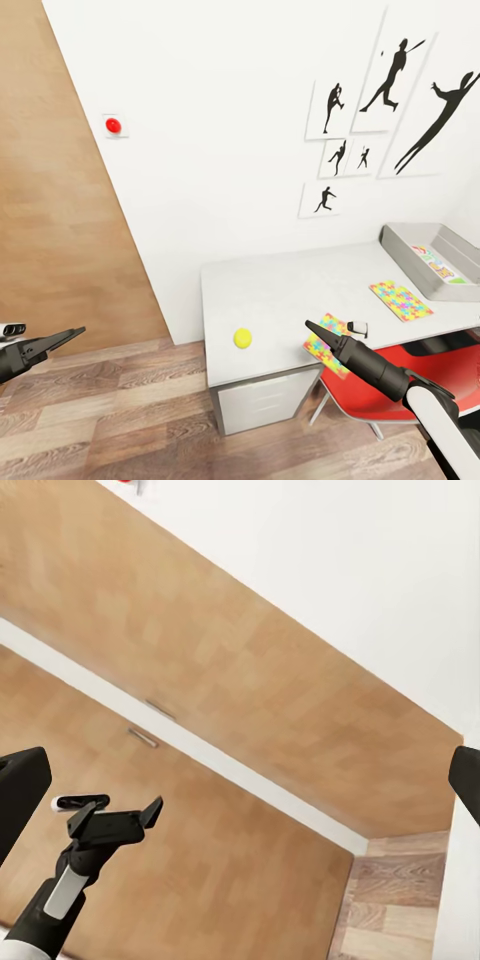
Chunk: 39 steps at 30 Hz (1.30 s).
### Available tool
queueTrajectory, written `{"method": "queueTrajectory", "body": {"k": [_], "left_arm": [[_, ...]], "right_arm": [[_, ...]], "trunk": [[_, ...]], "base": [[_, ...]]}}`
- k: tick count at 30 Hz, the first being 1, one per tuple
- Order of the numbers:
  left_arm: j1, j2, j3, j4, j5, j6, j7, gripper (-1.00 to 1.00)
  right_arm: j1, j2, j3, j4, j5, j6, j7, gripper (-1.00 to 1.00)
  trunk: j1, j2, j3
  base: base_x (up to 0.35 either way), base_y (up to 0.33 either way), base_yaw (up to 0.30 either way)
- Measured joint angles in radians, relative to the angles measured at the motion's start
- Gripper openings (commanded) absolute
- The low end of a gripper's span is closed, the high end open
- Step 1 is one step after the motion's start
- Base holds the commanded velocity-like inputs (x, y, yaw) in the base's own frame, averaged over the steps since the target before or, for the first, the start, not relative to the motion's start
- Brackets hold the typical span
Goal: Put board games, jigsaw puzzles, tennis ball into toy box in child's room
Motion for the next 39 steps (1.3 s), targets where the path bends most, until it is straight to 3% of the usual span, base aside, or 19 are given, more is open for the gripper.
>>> {"method": "queueTrajectory", "body": {"k": [27, 39], "left_arm": [[0.0, 0.0, 0.0, -0.001, 0.0, -0.001, 0.0, 1.0], [0.0, 0.0, 0.0, -0.001, 0.002, -0.016, 0.0, 1.0]], "right_arm": [[0.0, 0.0, 0.001, 0.0, 0.0, 0.001, 0.0, 1.0], [0.0, 0.0, 0.002, -0.001, 0.0, 0.0, 0.0, 1.0]], "trunk": [[0.0, 0.0, 0.014], [0.001, 0.0, 0.032]], "base": [[-0.003, -0.001, -0.039], [-0.218, -0.064, -0.144]]}}
